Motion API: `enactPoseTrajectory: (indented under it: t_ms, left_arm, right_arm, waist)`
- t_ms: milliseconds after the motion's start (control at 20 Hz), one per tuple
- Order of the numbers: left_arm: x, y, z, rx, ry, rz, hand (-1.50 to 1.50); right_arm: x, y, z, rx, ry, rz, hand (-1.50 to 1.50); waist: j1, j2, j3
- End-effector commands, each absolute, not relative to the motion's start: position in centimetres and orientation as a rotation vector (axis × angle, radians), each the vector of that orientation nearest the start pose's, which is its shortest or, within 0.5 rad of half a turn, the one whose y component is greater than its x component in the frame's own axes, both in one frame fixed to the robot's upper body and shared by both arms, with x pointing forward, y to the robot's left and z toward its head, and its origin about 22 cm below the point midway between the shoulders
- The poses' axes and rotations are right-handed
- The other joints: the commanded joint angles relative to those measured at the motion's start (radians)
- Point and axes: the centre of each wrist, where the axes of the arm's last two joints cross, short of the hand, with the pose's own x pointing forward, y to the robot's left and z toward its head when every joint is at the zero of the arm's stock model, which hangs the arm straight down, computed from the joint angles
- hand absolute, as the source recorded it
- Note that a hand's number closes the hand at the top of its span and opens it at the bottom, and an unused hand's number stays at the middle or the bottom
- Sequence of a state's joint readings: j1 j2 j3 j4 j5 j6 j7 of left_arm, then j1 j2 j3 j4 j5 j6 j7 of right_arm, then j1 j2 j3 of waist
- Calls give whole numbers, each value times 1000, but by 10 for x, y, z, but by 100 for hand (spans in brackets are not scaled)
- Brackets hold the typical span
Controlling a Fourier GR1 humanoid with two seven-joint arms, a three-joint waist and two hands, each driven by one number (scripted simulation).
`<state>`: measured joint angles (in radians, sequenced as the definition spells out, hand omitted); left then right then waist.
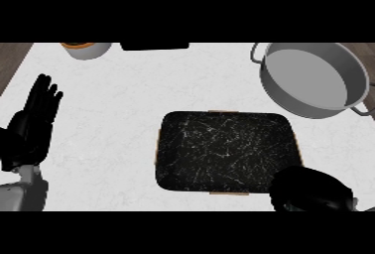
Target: Pick the eggplant from the tray and place it in the pot
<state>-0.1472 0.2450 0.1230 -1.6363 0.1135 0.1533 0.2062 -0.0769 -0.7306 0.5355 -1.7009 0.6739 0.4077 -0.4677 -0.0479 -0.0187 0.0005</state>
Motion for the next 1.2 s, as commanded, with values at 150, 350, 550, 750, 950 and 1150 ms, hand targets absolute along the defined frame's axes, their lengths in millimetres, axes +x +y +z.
enactPoseTrajectory:
  t_ms: [150, 350, 550, 750, 950, 1150]
  left_arm:
    - [271, 307, 89, 262, -1591, 131, 0]
    - [269, 294, 81, 262, -1600, 114, 0]
    - [279, 291, 79, 219, -1612, 111, 0]
    - [266, 287, 71, 210, -1603, 84, 0]
    - [282, 292, 79, 190, -1609, 54, 0]
    - [287, 269, 88, 190, -1602, 61, 0]
  right_arm:
    - [197, -345, 83, -21, -1767, 1620, 150]
    - [200, -370, 104, -101, -1971, 1294, 150]
    - [209, -407, 140, -232, -2075, 1092, 150]
    - [208, -452, 184, -313, -2098, 974, 150]
    - [233, -437, 178, -338, -2036, 884, 150]
    - [259, -464, 191, -282, -2005, 852, 150]
  waist:
    - [-32, 4, 2]
    - [-19, 7, 1]
    - [13, 17, -1]
    - [37, 17, -1]
    - [53, 20, -1]
    - [61, 21, 0]
